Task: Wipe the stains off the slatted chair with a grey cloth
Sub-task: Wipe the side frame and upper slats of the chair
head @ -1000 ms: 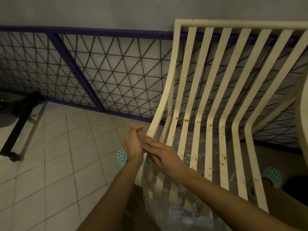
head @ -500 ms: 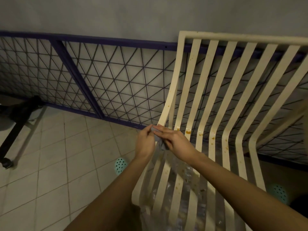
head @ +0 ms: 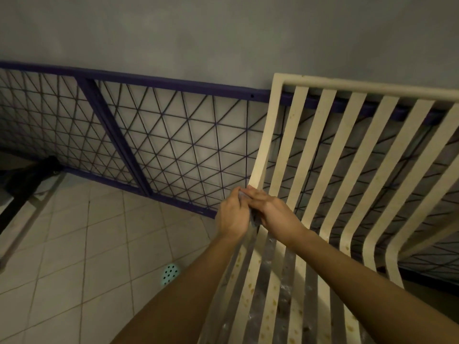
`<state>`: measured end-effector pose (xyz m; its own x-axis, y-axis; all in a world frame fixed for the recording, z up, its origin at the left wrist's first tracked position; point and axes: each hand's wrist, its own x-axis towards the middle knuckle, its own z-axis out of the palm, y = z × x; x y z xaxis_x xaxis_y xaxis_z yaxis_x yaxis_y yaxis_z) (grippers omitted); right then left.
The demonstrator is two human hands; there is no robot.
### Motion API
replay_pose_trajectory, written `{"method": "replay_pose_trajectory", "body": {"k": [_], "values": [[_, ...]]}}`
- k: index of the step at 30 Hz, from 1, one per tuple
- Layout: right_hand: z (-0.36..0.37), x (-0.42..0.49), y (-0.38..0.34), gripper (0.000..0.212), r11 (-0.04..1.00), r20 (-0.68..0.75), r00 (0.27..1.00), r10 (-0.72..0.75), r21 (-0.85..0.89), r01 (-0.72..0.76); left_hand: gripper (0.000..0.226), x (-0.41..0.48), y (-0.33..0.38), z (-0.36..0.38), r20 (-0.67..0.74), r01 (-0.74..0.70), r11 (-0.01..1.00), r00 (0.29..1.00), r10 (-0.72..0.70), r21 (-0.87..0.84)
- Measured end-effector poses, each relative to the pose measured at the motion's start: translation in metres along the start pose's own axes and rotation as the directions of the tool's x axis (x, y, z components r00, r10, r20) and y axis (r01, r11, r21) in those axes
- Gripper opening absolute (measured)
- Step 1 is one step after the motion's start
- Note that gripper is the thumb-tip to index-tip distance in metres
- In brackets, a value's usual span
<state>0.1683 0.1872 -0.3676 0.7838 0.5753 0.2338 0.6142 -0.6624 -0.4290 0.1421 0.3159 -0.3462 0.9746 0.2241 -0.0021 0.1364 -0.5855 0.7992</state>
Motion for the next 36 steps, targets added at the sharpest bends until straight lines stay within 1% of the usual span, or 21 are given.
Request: {"method": "replay_pose_trajectory", "body": {"k": [4,7,9,11,12,13,14,16,17,20,23,24,26,28,29,30,32,33,34,36], "values": [[0.002,0.021,0.020,0.067,0.994,0.039,0.997,-0.061,-0.084,0.064,0.037,0.011,-0.004,0.001,-0.075,-0.005,1.000,0.997,0.006,0.009],[0.002,0.033,0.032,0.070,0.979,0.051,0.994,-0.093,-0.176,0.101,0.036,0.008,-0.010,0.001,-0.007,-0.074,0.996,0.997,0.074,0.046],[0.002,0.044,0.034,0.067,0.954,0.029,0.990,-0.138,-0.264,0.141,0.040,0.013,-0.011,0.001,0.033,-0.090,0.991,0.996,0.087,0.102],[-0.010,0.053,0.038,0.067,0.929,-0.004,0.989,-0.148,-0.344,0.138,0.040,0.030,-0.004,0.002,0.051,-0.097,0.990,0.994,0.092,0.099],[-0.016,0.054,0.039,0.066,0.925,-0.027,0.989,-0.146,-0.358,0.127,0.040,0.035,0.003,0.002,0.060,-0.103,0.990,0.993,0.098,0.092],[-0.022,0.052,0.041,0.063,0.932,-0.050,0.989,-0.142,-0.344,0.117,0.039,0.039,0.010,0.003,0.068,-0.115,0.990,0.992,0.109,0.083],[-0.024,0.046,0.040,0.059,0.953,-0.077,0.988,-0.133,-0.285,0.106,0.038,0.039,0.012,0.004,0.082,-0.114,0.990,0.991,0.108,0.078],[-0.019,0.030,0.027,0.056,0.994,-0.147,0.987,-0.069,-0.088,0.057,0.034,0.032,0.005,0.005,0.112,-0.091,0.993,0.990,0.082,0.080],[-0.013,0.024,0.020,0.057,1.000,-0.180,0.983,-0.027,-0.007,0.026,0.031,0.027,-0.001,0.004,0.128,-0.078,0.992,0.990,0.066,0.096],[-0.001,0.023,0.013,0.061,0.992,-0.263,0.961,0.086,0.108,-0.060,0.034,0.025,-0.016,0.008,0.137,-0.102,0.984,0.987,0.082,0.146],[-0.009,0.027,0.019,0.059,0.967,-0.296,0.944,0.145,0.246,-0.071,0.039,0.033,-0.014,0.019,0.126,-0.128,0.970,0.987,0.103,0.205],[-0.012,0.026,0.018,0.055,0.960,-0.284,0.947,0.151,0.270,-0.072,0.039,0.032,-0.014,0.022,0.129,-0.128,0.970,0.986,0.103,0.207],[-0.011,0.019,0.016,0.048,0.960,-0.238,0.956,0.171,0.257,-0.108,0.041,0.030,-0.016,0.025,0.138,-0.114,0.975,0.986,0.088,0.191],[-0.007,0.013,0.017,0.049,0.958,-0.173,0.969,0.178,0.255,-0.130,0.044,0.029,-0.015,0.024,0.146,-0.096,0.984,0.987,0.074,0.151],[-0.006,0.011,0.017,0.051,0.947,-0.144,0.974,0.174,0.296,-0.126,0.046,0.031,-0.015,0.023,0.149,-0.087,0.989,0.986,0.069,0.123],[-0.006,0.016,0.021,0.052,0.920,-0.110,0.979,0.174,0.374,-0.121,0.049,0.038,-0.013,0.021,0.134,-0.087,0.991,0.988,0.073,0.099],[-0.009,0.029,0.024,0.052,0.818,-0.019,0.972,0.232,0.545,-0.185,0.059,0.047,-0.014,0.017,0.107,-0.095,0.992,0.991,0.086,0.084],[-0.011,0.034,0.024,0.051,0.809,0.015,0.970,0.243,0.549,-0.211,0.064,0.049,-0.014,0.015,0.096,-0.099,0.990,0.991,0.090,0.095],[-0.015,0.037,0.024,0.051,0.829,0.025,0.975,0.223,0.521,-0.203,0.069,0.049,-0.015,0.014,0.086,-0.099,0.988,0.992,0.089,0.122],[-0.031,0.041,0.033,0.052,0.932,0.053,0.988,0.145,0.327,-0.155,0.076,0.043,-0.013,0.016,0.095,-0.105,0.977,0.992,0.089,0.185]]}}
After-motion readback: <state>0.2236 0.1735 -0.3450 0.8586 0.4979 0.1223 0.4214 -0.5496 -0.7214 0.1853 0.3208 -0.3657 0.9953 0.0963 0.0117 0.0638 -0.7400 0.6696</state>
